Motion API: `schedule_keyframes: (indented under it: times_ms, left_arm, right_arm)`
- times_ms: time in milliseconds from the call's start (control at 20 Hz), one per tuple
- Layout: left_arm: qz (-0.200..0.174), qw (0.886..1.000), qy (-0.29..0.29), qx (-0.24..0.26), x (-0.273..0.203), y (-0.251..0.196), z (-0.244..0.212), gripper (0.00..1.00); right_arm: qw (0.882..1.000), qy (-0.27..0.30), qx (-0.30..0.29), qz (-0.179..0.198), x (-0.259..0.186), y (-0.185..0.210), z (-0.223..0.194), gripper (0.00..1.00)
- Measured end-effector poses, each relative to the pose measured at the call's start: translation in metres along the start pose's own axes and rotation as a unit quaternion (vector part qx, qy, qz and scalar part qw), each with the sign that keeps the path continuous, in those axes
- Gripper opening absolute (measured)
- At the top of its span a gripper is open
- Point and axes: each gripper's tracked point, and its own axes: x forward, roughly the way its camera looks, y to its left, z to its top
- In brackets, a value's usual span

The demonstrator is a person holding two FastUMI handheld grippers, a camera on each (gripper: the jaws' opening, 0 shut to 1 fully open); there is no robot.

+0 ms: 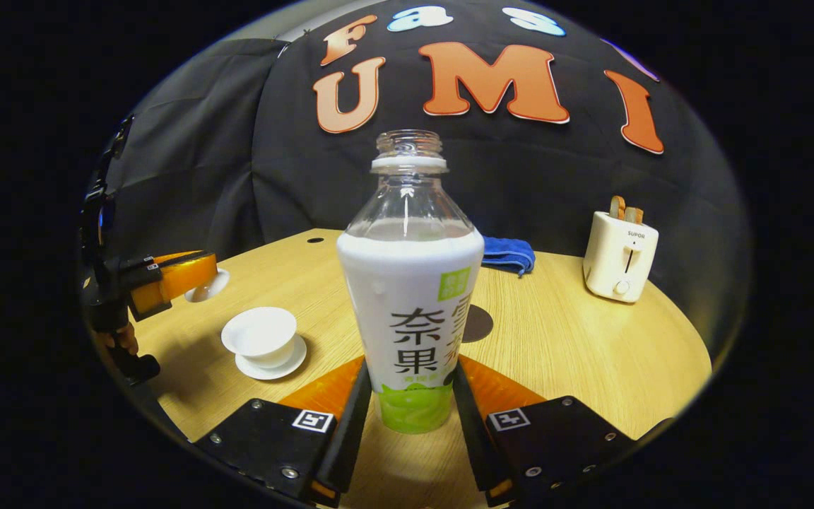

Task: Open the teacup lid with one hand, grasp the water bottle and pour water into the teacup with the other hand; after pouring, place the water bottle on the coaster and then close the teacup lid.

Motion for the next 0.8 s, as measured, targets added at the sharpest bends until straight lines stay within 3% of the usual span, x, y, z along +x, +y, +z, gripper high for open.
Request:
schedule_keyframes:
  times_ms: [350,650,800]
  left_arm:
    - [0.015,1.000,-0.001,-0.007,-0.006,0.026,-0.003,0.30]
    - [0.031,0.999,0.001,-0.011,-0.012,0.045,-0.009,0.29]
    - [0.034,0.999,0.005,-0.012,-0.015,0.050,-0.012,0.28]
  right_arm:
    - [0.987,-0.022,-0.155,-0.046,0.004,-0.007,0.026,0.65]
    - [0.946,-0.039,-0.309,-0.089,0.011,-0.012,0.042,0.64]
    - [0.918,-0.042,-0.380,-0.107,0.018,-0.013,0.044,0.64]
